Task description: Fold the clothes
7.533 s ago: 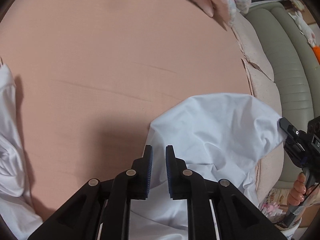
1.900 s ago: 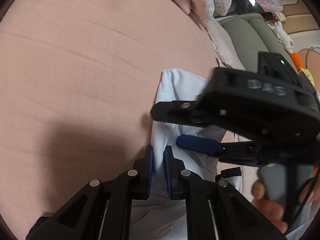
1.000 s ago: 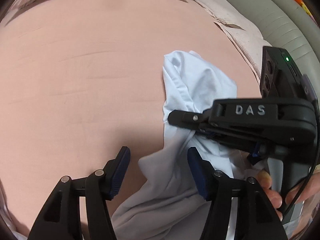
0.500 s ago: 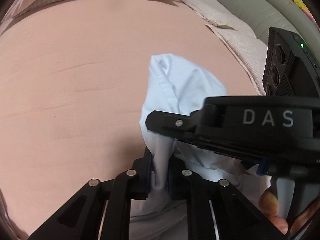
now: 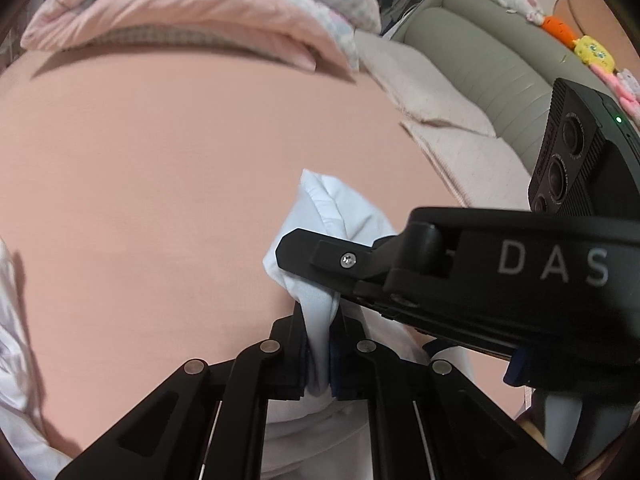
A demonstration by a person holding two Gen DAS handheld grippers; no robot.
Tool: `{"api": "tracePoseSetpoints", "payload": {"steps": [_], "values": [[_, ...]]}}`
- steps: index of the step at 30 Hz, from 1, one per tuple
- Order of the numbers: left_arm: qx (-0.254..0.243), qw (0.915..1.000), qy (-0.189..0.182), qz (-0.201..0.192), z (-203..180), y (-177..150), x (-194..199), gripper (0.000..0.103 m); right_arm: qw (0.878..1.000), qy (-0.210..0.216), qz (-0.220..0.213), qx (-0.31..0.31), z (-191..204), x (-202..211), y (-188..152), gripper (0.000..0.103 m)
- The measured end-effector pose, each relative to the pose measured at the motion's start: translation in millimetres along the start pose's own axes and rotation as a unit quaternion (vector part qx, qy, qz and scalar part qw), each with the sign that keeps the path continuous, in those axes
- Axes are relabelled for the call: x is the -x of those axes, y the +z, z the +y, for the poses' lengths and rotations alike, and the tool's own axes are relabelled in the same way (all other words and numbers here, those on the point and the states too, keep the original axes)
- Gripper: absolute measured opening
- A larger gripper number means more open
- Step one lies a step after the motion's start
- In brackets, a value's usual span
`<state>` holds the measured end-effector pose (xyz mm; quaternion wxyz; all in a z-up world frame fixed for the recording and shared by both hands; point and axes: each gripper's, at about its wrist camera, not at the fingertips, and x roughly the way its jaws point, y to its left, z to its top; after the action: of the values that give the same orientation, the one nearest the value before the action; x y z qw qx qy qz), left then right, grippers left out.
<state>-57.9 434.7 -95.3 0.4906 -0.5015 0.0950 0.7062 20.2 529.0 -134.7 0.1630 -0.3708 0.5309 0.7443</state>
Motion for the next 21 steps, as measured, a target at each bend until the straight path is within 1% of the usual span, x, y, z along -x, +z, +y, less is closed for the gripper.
{"api": "tracePoseSetpoints", "payload": {"steps": [3, 5, 7, 11, 16, 19, 21], "values": [[-0.005, 0.9999, 0.002, -0.016, 7, 8, 27, 0.006, 1.000, 0.017, -0.007, 0.005, 11, 19, -3, 0.007], [-0.002, 0.9996, 0.000, -0.027, 8, 17, 36, 0.006, 1.000, 0.025, -0.011, 0.009, 18, 33, -5, 0.007], [0.001, 0.9992, -0.001, -0.039, 13, 22, 47, 0.006, 0.999, 0.028, -0.015, 0.020, 33, 37, -2, 0.007], [0.017, 0.9984, -0.004, -0.054, 9, 52, 37, 0.006, 0.998, 0.042, -0.022, 0.034, 60, 43, 6, 0.007], [0.001, 0.9962, 0.020, -0.085, 9, 83, 51, 0.006, 0.996, 0.060, -0.034, 0.054, 94, 51, 19, 0.007], [0.002, 0.9952, 0.024, -0.095, 13, 99, 53, 0.006, 0.994, 0.051, -0.049, 0.083, 122, 51, 32, 0.007], [0.002, 0.9945, 0.037, -0.098, 17, 107, 50, 0.006, 0.993, 0.055, -0.050, 0.088, 132, 46, 41, 0.007]]}}
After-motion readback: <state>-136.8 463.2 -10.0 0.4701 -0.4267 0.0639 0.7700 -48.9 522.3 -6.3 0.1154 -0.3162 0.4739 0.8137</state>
